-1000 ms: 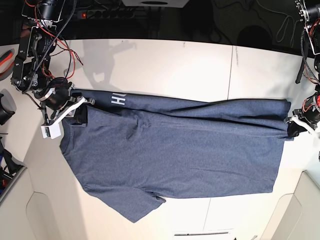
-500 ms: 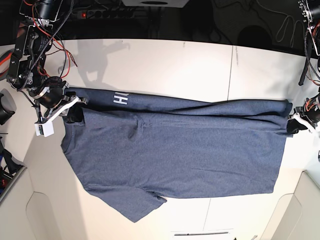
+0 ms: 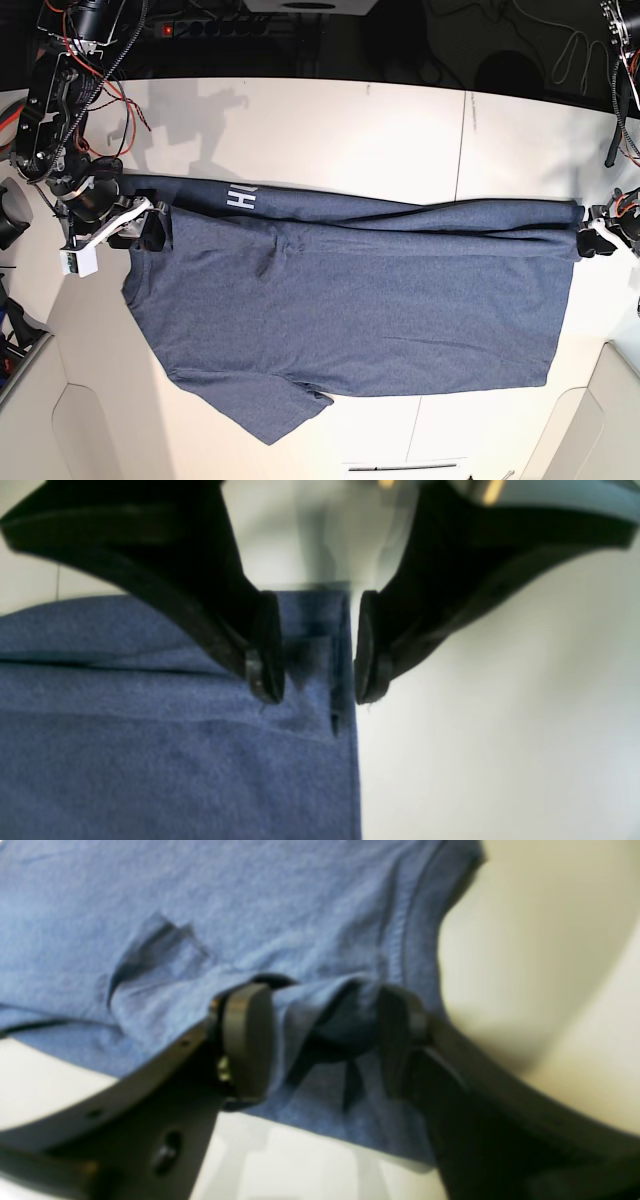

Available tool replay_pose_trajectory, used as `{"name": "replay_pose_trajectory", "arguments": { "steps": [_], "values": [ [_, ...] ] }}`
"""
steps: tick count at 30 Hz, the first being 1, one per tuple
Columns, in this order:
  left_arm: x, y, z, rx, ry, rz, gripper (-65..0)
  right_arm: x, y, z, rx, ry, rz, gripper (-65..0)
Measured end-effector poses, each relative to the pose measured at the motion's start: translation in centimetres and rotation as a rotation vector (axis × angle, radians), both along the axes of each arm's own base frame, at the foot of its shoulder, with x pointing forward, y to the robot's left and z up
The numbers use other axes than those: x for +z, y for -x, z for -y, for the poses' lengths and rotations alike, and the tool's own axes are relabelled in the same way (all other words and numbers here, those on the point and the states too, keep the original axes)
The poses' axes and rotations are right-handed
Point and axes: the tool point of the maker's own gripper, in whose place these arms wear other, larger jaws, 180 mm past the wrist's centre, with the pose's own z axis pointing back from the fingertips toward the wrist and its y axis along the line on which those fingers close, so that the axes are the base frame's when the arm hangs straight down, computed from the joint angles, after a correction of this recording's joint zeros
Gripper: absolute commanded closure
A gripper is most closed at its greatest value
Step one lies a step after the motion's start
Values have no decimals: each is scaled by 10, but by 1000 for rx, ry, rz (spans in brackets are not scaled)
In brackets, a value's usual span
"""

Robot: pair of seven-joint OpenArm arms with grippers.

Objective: Layout the t-shirt on the table in an organized manner, then fold the t-shirt properly
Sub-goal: 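Lower the folded edge and pull both grippers back to smooth it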

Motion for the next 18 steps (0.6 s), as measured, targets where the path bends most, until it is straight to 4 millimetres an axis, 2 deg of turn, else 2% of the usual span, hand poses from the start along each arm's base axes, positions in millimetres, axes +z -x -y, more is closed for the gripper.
{"name": "replay_pose_trajectory", "arguments": {
  "steps": [3,5,7,9,10,12,13,16,18],
  "values": [
    [17,-5,-6,40,70,81,-267,15,-4,9,-43,-38,47,-237],
    [35,-8,-2,28,168,164,-267,34,-8,16,-65,-57,100,-237],
    [53,-9,-6,55,250,243,-262,60,-13,21,-77,-66,173,-237],
    [70,-7,-19,115,318,323,-184,84,-16,20,-63,-77,236,-235],
    [76,-4,-23,135,347,346,-123,93,-16,15,-41,-97,259,-212],
    [75,3,-26,147,377,327,0,108,-16,0,14,-149,293,-83],
    [73,4,-24,141,389,312,0,109,-15,-10,37,-173,290,0],
    [65,4,-14,122,404,280,0,100,-13,-39,88,-219,260,0],
    [56,6,-4,101,411,247,0,87,-6,-60,127,-233,218,0]
  ]
}}
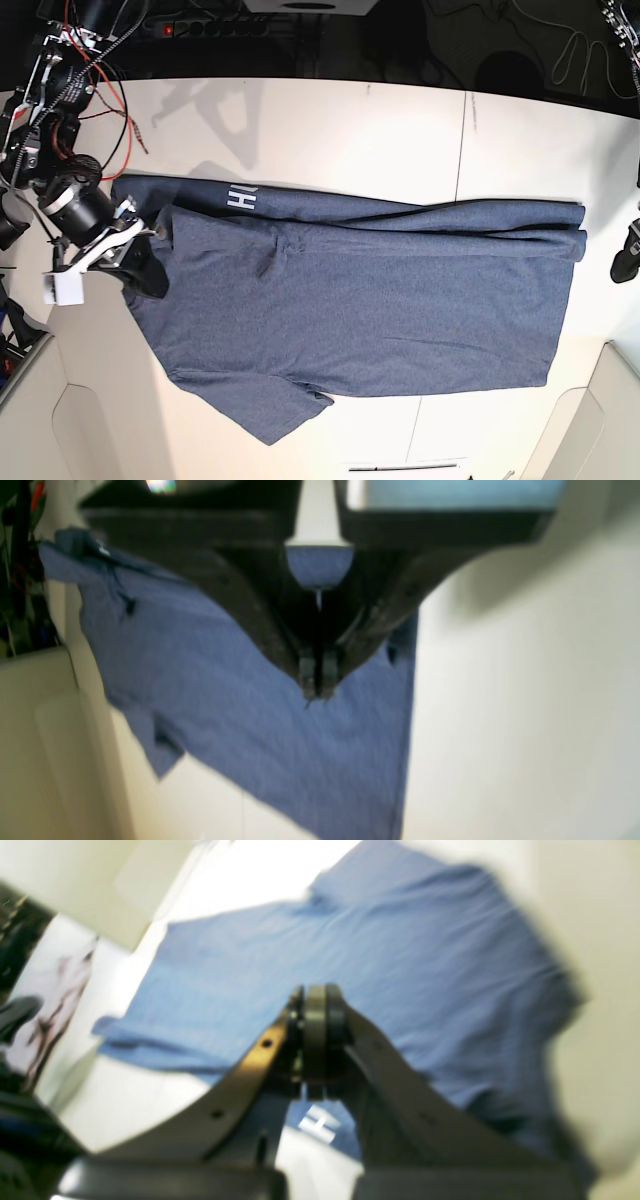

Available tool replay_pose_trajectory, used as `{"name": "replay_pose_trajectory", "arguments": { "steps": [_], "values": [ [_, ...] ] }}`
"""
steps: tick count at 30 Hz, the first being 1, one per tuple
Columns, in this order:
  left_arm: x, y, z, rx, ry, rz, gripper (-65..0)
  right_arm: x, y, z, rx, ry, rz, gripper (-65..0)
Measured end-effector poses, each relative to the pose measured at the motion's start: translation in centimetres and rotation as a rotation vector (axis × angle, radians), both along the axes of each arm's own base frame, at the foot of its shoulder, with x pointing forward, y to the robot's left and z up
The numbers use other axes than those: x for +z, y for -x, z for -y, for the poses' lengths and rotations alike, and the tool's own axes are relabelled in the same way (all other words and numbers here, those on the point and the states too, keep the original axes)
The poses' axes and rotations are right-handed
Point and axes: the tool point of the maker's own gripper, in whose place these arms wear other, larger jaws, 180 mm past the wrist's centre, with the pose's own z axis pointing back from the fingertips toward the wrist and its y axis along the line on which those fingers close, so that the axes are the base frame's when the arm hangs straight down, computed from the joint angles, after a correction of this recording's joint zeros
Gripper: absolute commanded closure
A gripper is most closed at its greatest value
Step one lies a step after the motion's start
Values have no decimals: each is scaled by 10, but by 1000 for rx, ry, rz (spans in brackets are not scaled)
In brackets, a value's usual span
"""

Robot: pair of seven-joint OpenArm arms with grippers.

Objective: Layout the t-shirt on the table in an organized manner, then fold the t-shirt properly
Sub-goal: 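Lower the folded edge and pull both grippers back to smooth it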

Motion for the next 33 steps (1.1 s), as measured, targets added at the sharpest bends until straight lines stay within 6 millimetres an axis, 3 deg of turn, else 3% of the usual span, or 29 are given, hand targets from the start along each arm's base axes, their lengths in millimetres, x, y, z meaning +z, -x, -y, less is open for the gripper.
{"name": "replay_pose_trajectory", "arguments": {
  "steps": [3,6,11,15,18,22,27,33],
  "values": [
    [-19,3,22,-59,6,-54,0,-26,12,-15,48,92,-60,0],
    [-37,-2,48,-101,0,-68,0,-49,15,-15,48,169,-95,0],
    [-74,0,84,-191,-112,-137,0,-86,17,7,8,202,-157,0],
    [-89,2,99,-257,-178,-174,0,-117,26,28,-18,235,-217,0],
    [-100,4,87,-208,-252,-230,0,-132,34,38,-24,244,-263,0],
    [-106,7,65,-125,-327,-286,0,-134,36,42,-26,249,-272,0],
    [-112,14,62,-128,-343,-323,0,-141,43,42,-6,260,-321,0],
    [-124,43,57,-132,-336,-359,0,-147,55,41,8,257,-364,0]
  ]
}}
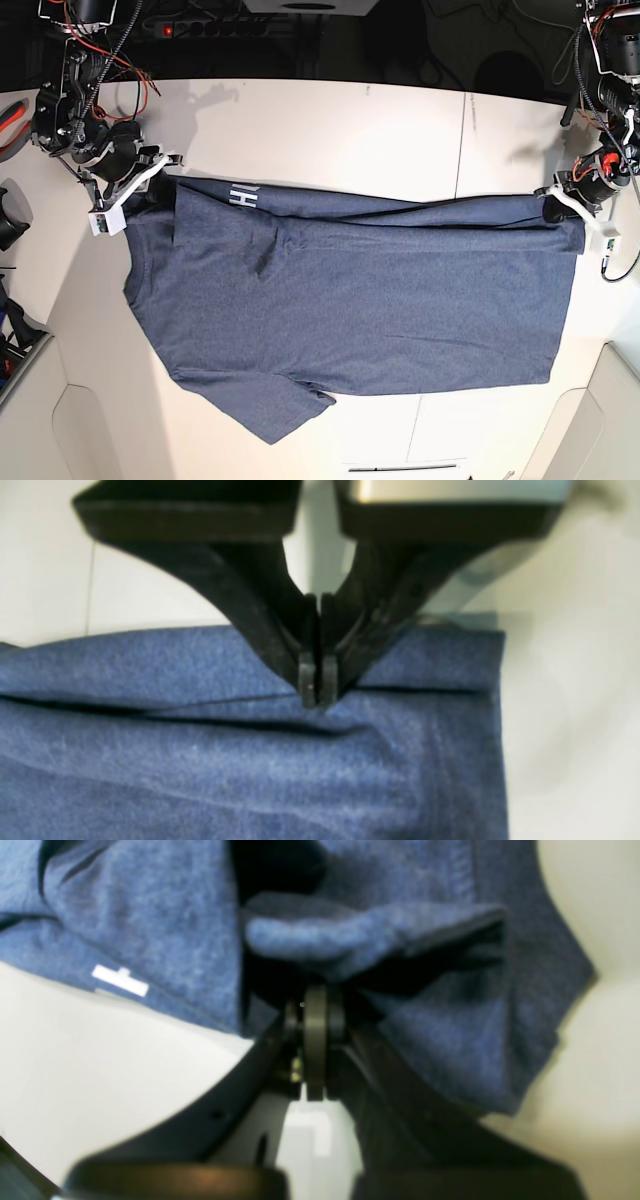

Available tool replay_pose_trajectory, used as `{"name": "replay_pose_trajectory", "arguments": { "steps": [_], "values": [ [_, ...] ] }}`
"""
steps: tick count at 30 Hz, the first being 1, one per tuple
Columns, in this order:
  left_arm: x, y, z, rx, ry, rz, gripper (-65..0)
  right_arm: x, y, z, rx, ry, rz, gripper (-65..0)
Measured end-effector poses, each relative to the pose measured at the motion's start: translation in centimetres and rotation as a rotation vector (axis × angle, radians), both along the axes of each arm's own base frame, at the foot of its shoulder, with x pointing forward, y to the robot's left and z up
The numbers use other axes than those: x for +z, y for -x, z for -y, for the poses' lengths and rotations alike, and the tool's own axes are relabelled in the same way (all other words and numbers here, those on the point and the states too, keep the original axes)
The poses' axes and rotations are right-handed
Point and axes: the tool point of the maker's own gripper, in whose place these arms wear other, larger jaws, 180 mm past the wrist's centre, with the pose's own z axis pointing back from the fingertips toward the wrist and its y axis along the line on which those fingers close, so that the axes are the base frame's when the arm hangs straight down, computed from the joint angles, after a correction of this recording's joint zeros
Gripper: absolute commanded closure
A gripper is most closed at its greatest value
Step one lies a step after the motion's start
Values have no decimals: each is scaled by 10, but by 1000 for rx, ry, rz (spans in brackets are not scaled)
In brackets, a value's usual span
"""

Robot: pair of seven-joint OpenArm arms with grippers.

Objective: Layout the t-shirt on the table in an organized manner, then fold the t-shirt properly
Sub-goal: 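Lower the folded edge and pull both grippers back to smooth it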

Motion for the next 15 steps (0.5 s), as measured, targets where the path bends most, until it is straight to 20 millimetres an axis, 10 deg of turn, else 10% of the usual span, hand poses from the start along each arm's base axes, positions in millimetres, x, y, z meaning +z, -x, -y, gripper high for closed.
{"name": "replay_pose_trajectory", "arguments": {
  "steps": [15],
  "values": [
    [-10,44,-7,67,73,-14,0,-18,71,3,-47,-107,-89,0]
  ]
}}
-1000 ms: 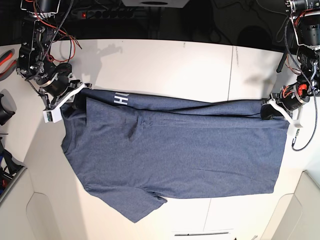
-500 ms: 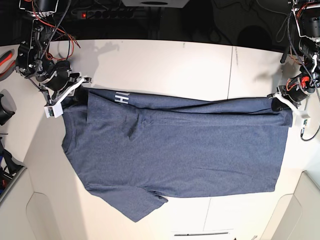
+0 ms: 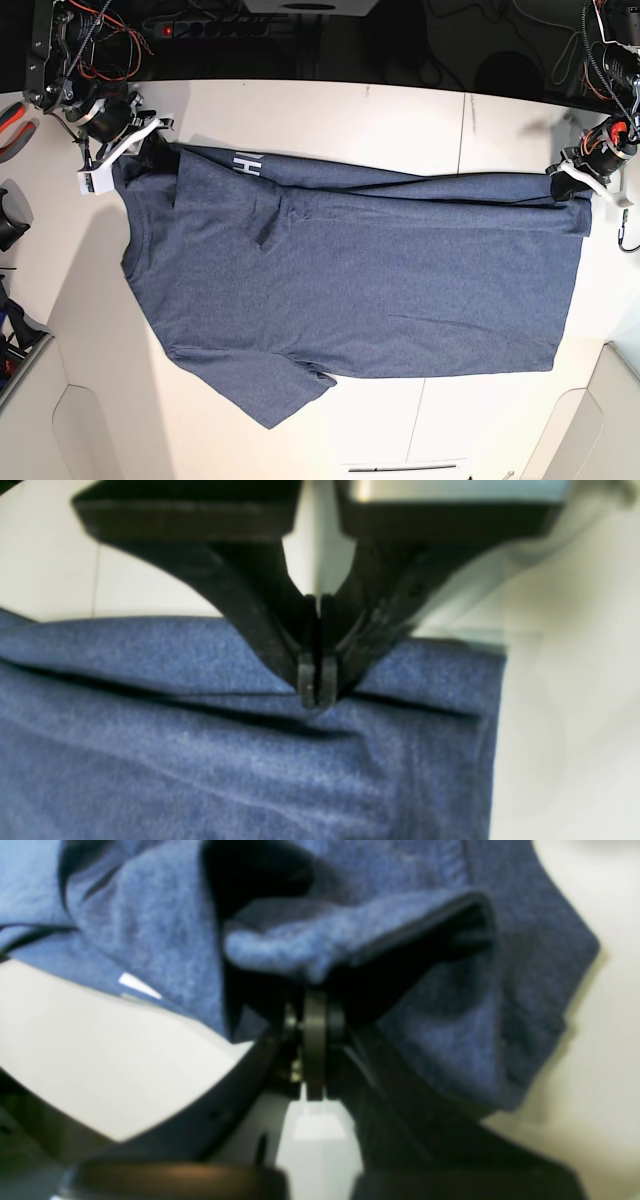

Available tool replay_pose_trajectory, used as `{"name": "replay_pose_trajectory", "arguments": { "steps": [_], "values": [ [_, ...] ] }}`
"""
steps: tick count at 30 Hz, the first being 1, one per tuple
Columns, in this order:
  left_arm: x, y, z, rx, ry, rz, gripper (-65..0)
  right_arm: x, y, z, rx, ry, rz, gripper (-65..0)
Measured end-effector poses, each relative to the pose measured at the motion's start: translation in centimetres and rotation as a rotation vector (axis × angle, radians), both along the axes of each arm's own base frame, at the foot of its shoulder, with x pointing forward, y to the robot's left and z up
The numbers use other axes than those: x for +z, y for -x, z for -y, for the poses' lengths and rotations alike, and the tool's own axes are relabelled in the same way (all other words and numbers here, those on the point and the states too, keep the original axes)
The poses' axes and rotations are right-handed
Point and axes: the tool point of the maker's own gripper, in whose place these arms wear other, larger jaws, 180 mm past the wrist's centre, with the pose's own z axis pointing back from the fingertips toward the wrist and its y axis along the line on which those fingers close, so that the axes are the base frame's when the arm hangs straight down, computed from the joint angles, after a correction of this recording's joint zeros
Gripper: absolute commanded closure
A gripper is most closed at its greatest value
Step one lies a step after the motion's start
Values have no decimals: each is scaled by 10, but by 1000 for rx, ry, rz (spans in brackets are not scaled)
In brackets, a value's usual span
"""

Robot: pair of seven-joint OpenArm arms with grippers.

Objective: Layout the t-shirt on the table in an organized manner, then fold the t-shirt properly
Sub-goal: 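Lower the folded edge and pull both grippers back to smooth it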

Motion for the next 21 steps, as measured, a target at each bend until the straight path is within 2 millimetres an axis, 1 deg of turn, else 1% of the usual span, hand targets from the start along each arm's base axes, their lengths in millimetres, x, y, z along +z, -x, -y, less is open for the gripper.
{"name": "replay_pose_trajectory", "arguments": {
  "steps": [4,7,9,11,13,14,18,21],
  "values": [
    [2,23,-11,41,51,-15,0,3,25,-5,11,-15,-19,0],
    [7,41,-21,97,119,-14,0,8,38,-6,40,20,-34,0],
    [11,50,-24,132,170,-6,0,14,41,-7,60,38,-27,0],
    [13,60,-24,147,222,-17,0,18,43,-7,76,58,-24,0],
    [16,63,-20,148,261,-12,0,20,43,-4,85,78,-26,0],
    [17,62,-19,160,276,3,0,22,40,-5,87,81,-17,0],
    [23,54,-15,186,326,57,0,26,30,-5,85,79,9,0],
    [33,46,-15,216,381,120,0,29,22,-5,86,83,28,0]
  ]
}}
